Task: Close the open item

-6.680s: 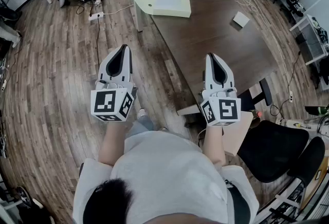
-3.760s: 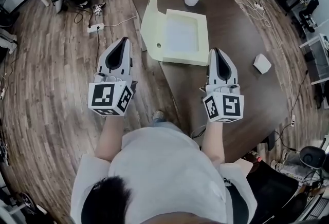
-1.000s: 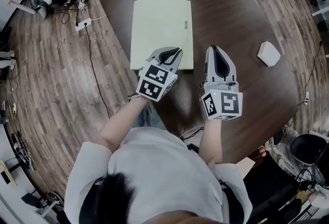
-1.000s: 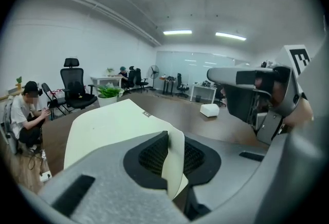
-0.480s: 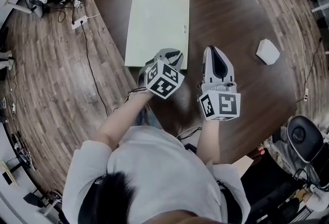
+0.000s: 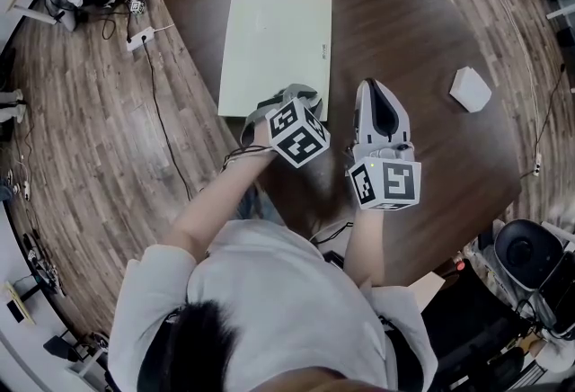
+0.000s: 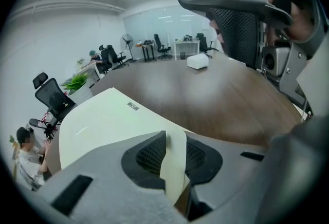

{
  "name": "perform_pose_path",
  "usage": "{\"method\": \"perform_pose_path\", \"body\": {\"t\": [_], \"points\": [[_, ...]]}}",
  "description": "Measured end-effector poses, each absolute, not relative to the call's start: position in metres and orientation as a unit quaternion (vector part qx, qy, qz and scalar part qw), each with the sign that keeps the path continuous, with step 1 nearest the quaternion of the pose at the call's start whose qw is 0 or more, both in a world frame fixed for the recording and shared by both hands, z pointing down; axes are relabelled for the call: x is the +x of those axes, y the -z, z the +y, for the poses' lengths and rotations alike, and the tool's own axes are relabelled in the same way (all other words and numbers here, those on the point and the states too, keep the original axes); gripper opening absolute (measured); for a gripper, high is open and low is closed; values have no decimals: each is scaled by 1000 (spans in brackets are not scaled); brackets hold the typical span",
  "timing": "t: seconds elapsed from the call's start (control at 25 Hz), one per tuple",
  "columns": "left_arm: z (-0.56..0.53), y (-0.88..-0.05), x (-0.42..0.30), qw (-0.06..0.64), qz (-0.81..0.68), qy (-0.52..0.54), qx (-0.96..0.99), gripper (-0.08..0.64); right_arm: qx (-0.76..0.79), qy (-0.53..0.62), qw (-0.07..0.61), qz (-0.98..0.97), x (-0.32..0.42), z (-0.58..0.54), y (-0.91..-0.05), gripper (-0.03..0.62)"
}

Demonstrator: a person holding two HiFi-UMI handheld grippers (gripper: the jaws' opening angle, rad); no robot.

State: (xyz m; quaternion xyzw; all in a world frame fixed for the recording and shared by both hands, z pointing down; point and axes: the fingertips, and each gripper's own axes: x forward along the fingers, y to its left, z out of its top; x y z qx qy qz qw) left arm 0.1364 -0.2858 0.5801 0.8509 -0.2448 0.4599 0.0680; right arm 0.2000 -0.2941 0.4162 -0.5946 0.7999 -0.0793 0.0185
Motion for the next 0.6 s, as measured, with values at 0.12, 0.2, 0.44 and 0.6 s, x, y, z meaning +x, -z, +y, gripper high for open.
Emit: {"method": "perform_pose_path", "body": {"t": [0.12, 0.2, 0.44, 0.6], "points": [[-286, -582, 138, 81, -238, -460, 852, 40, -593, 80, 20, 801, 199, -295, -416, 14], [-286, -581, 138, 87, -234, -456, 854, 47, -591, 79, 20, 803, 196, -295, -416, 14], [-271, -576, 144, 86, -190, -427, 880, 163, -588, 78, 13, 805, 193, -294, -415, 14], [-264, -577, 145, 88, -167, -414, 891, 213, -591, 80, 9, 803, 195, -291, -416, 14]]}}
